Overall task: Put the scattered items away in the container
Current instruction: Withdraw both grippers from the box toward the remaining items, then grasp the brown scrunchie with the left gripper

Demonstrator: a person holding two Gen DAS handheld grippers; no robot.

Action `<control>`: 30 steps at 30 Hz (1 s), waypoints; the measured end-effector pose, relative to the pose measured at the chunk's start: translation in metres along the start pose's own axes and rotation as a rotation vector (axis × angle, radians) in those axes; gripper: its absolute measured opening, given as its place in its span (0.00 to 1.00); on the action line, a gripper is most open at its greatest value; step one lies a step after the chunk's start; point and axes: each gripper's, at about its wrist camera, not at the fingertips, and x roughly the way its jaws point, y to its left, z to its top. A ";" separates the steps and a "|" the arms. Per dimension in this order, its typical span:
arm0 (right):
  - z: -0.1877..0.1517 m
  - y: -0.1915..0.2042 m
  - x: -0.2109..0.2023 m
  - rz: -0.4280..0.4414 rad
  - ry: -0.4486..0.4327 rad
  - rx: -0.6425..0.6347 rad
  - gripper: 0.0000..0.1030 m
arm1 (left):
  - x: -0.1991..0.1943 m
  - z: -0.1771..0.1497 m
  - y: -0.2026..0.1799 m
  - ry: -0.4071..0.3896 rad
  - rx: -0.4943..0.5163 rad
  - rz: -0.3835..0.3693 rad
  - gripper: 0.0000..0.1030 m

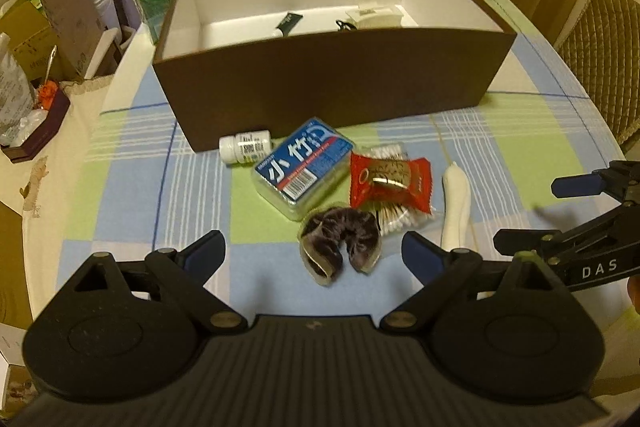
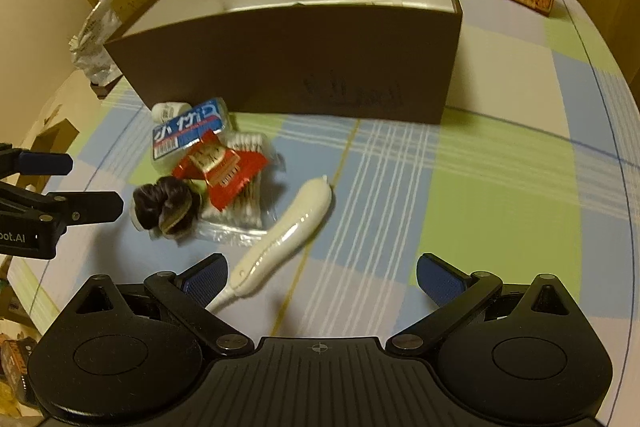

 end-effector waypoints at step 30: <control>-0.004 -0.015 0.025 -0.019 0.064 0.090 1.00 | 0.053 0.000 -0.014 0.097 0.049 -0.056 0.73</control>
